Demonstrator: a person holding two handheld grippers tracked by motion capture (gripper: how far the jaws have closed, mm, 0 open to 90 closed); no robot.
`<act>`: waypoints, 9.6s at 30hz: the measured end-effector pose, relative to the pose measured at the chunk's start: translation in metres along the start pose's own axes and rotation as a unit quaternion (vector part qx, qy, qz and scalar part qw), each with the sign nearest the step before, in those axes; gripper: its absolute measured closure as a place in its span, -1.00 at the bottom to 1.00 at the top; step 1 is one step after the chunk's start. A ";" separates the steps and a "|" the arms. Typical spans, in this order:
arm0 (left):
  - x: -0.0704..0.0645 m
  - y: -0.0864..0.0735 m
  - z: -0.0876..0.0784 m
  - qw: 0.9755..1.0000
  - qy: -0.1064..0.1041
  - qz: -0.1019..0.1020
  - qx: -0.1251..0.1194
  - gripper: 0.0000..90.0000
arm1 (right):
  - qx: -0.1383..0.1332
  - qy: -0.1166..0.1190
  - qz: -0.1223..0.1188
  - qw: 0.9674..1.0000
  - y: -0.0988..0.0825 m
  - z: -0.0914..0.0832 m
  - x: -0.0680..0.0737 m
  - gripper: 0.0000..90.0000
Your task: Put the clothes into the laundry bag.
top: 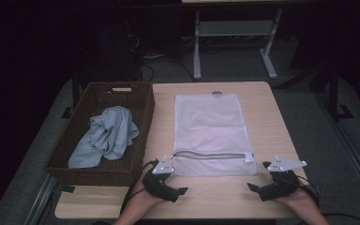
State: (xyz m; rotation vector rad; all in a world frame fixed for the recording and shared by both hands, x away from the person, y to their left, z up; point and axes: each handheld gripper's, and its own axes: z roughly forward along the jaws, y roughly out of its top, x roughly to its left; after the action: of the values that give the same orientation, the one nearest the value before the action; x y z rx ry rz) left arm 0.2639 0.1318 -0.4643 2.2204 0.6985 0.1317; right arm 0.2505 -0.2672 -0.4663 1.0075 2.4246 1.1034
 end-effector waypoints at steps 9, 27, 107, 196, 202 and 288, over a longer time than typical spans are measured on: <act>0.004 0.001 -0.002 1.000 0.009 0.001 -0.006 -0.70 | -0.002 0.004 0.004 1.000 -0.001 -0.001 -0.003 -1.00; 0.003 -0.004 -0.008 1.000 0.006 0.003 -0.010 -0.70 | -0.017 -0.010 0.004 1.000 0.021 0.004 -0.005 -0.86; -0.001 -0.004 -0.007 1.000 0.005 0.010 -0.006 -0.70 | -0.042 -0.037 0.038 0.998 0.128 0.091 -0.108 -0.09; 0.000 -0.006 -0.008 1.000 0.007 0.001 -0.003 -0.69 | 0.072 -0.108 0.066 0.989 0.030 -0.019 -0.114 0.95; -0.001 -0.006 -0.008 1.000 0.008 0.002 0.000 -0.69 | 0.073 -0.076 0.055 0.993 0.014 -0.033 -0.082 0.97; 0.001 -0.005 -0.004 1.000 0.001 0.001 0.006 -0.69 | 0.106 -0.198 0.106 0.969 0.012 0.006 -0.152 0.99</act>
State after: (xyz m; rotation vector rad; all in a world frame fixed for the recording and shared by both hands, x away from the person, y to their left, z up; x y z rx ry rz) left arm 0.2614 0.1376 -0.4649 2.2329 0.6993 0.1323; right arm 0.3675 -0.3647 -0.4647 1.4293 2.1727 0.6284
